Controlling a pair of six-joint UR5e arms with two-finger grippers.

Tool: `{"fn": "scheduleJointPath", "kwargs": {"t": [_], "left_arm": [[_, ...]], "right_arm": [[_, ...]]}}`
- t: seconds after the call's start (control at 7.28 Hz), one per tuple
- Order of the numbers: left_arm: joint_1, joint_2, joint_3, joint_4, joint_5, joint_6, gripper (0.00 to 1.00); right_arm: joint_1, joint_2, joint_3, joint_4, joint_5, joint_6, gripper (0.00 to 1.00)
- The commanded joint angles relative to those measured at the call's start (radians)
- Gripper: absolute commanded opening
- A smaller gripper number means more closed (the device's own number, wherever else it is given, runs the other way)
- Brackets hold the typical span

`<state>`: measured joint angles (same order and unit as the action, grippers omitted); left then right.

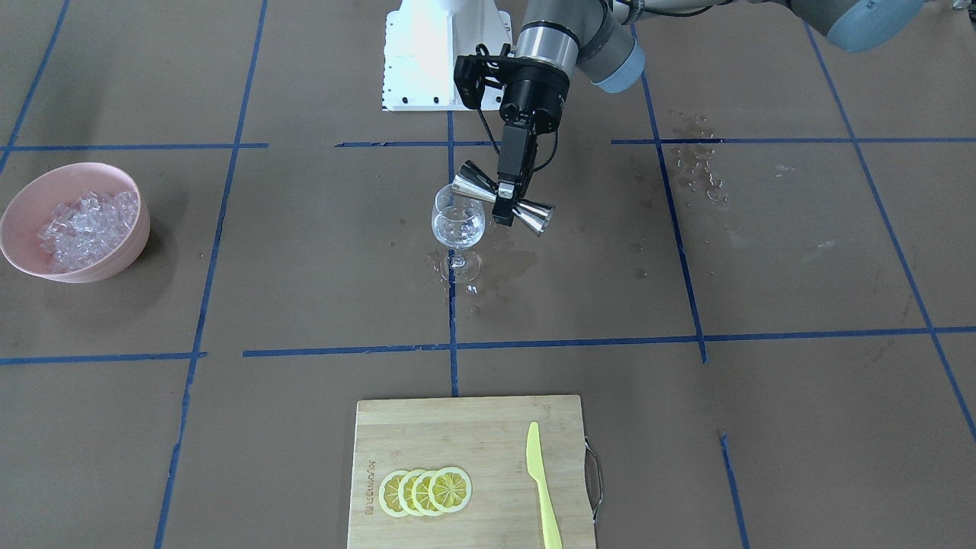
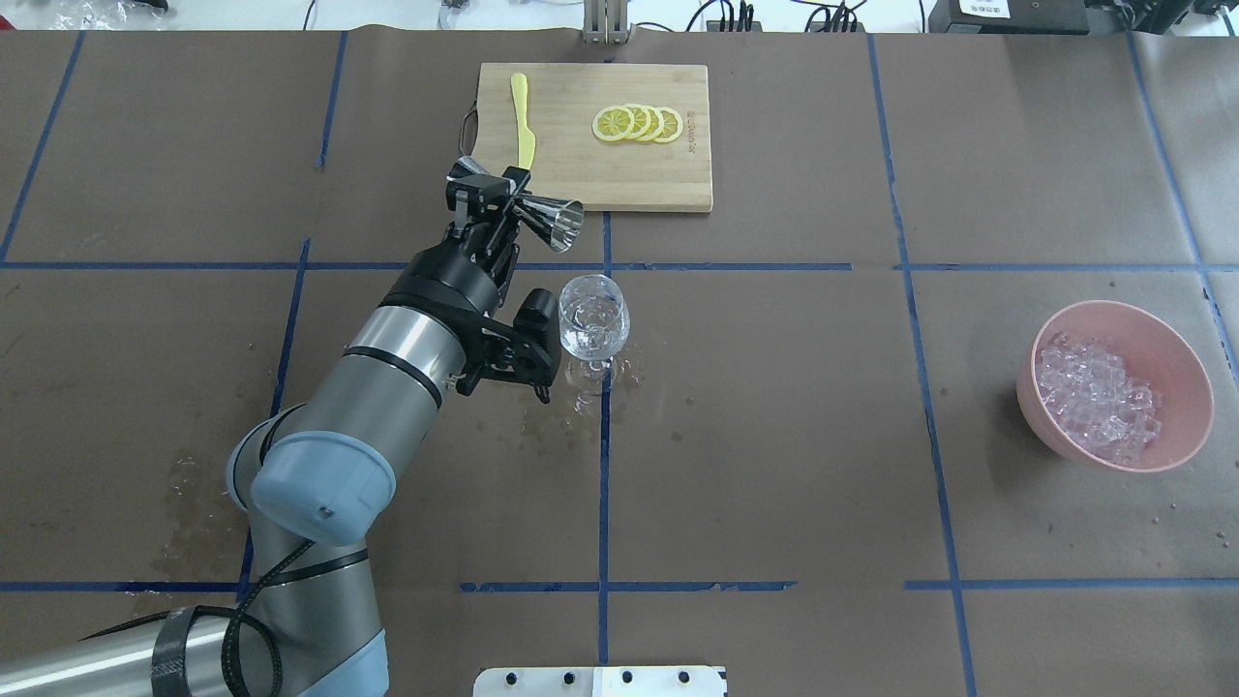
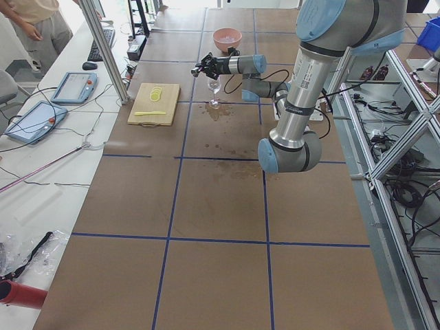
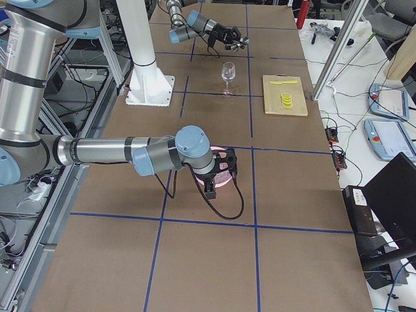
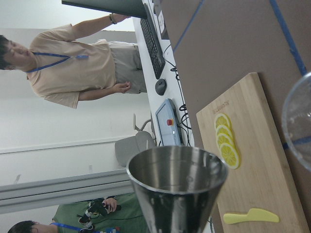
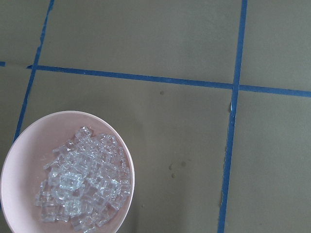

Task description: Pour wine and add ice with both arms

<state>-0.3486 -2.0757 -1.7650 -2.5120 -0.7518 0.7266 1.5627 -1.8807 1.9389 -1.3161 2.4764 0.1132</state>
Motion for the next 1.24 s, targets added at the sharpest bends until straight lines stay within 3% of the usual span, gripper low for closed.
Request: {"fn": "scheduleJointPath", "kwargs": {"t": [0.0,0.55,0.69,0.96,1.1], "left_arm": [[-0.010,0.122,-0.002,-0.121,-0.010,-0.357,0.00],[-0.012,0.499,0.008,-0.503,-0.047,-0.873,0.00],[-0.010,0.581,0.071,-0.577,-0.047,-1.094,0.00],[-0.010,0.708,0.174,-0.777,-0.034,-1.237,0.00],[0.002,0.724,0.211,-0.813,-0.034,-1.366,0.00]], "right_arm": [[0.000,0.000,0.002,0.002,-0.001,-0.001,1.00],[0.000,0.006,0.003,0.002,-0.002,-0.004,1.00],[0.000,0.009,0.009,0.002,-0.001,-0.004,1.00],[0.000,0.014,0.026,0.005,-0.001,-0.013,1.00],[0.000,0.015,0.038,0.005,-0.001,-0.015,1.00]]}}
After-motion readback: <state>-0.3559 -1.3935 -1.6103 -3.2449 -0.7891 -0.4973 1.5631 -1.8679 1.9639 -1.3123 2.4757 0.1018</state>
